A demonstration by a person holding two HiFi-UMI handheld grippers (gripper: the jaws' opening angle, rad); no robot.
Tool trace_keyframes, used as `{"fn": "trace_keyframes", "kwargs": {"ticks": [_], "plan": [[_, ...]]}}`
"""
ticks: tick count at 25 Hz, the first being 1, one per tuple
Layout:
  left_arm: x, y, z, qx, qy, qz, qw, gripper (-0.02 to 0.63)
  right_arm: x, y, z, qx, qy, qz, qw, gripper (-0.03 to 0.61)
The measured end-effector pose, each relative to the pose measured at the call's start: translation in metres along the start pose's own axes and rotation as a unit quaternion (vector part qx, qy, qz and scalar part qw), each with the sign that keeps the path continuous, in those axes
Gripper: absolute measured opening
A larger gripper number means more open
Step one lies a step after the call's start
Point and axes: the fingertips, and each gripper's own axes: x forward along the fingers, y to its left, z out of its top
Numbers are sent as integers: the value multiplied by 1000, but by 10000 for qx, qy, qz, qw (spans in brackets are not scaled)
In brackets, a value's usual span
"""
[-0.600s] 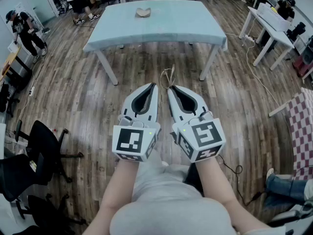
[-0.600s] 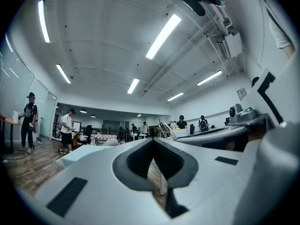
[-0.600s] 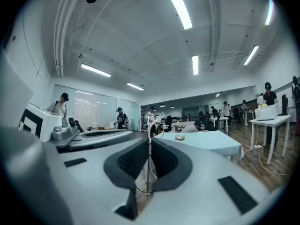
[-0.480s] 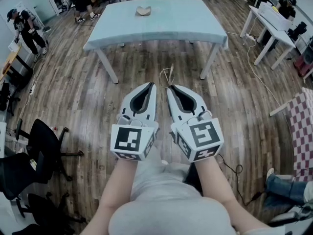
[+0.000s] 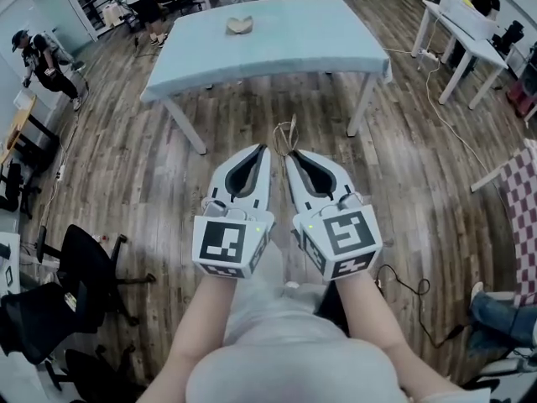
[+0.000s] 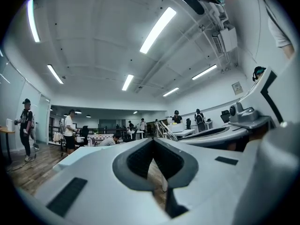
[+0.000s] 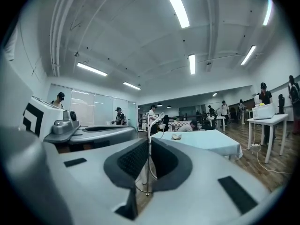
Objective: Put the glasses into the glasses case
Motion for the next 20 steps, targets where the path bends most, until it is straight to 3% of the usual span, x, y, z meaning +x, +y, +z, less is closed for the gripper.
{"fn": "trace_keyframes", "kwargs": {"ticks": [12,20], "plan": [[62,63,-20,-363,-42,-59,9993,9,80,-26,-6,-150,192,-135,9996,28],[110,122,-31,-475,-42,3,9989,9,159,-32,-4,-142,242,109,9995,28]]}}
